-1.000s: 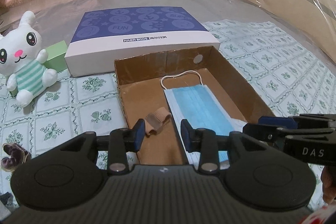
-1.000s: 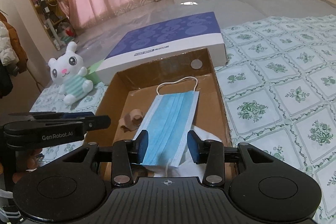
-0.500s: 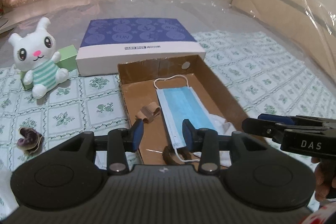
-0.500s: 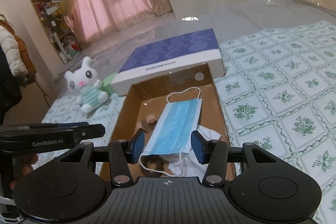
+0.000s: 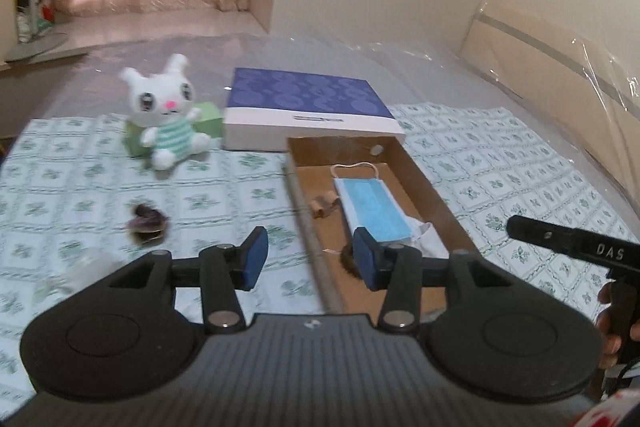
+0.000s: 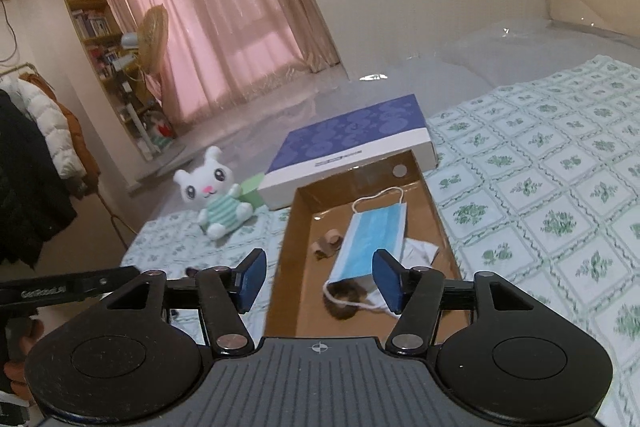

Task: Organize soft objects
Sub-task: 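Withdraw both tools from the box toward the remaining items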

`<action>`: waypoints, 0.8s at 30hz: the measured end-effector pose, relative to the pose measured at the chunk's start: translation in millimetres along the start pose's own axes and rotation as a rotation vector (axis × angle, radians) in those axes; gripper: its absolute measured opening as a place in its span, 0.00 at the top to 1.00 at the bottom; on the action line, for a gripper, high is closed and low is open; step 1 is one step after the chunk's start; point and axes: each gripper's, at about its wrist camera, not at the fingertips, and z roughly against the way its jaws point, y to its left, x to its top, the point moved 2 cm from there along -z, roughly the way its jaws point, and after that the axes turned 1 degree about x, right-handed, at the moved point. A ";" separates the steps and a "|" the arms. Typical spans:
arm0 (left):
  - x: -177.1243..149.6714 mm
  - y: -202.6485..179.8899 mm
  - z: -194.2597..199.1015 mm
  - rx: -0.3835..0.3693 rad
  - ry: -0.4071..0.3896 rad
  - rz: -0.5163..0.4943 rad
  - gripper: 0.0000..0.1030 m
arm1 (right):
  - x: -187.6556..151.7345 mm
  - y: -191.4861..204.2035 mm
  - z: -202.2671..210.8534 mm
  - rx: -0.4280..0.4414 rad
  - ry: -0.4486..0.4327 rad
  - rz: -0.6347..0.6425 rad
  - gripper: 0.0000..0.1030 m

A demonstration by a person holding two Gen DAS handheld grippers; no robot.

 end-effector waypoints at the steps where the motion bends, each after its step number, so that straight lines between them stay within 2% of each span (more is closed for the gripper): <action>1: -3.6 5.1 10.8 0.014 -0.008 0.004 0.56 | -2.2 2.3 4.9 0.000 -0.003 -0.001 0.42; 6: -21.7 33.6 57.5 0.076 -0.042 0.026 0.53 | -18.9 17.6 22.8 0.021 0.010 0.000 0.40; 12: -47.2 72.5 103.2 0.179 -0.053 0.064 0.53 | -44.3 39.2 27.2 0.066 0.067 0.022 0.40; 19: -81.7 121.0 139.8 0.312 -0.030 0.120 0.53 | -76.4 61.6 18.4 0.124 0.149 0.050 0.40; 24: -104.3 148.3 152.6 0.378 -0.003 0.167 0.53 | -96.7 72.7 8.1 0.145 0.202 0.067 0.40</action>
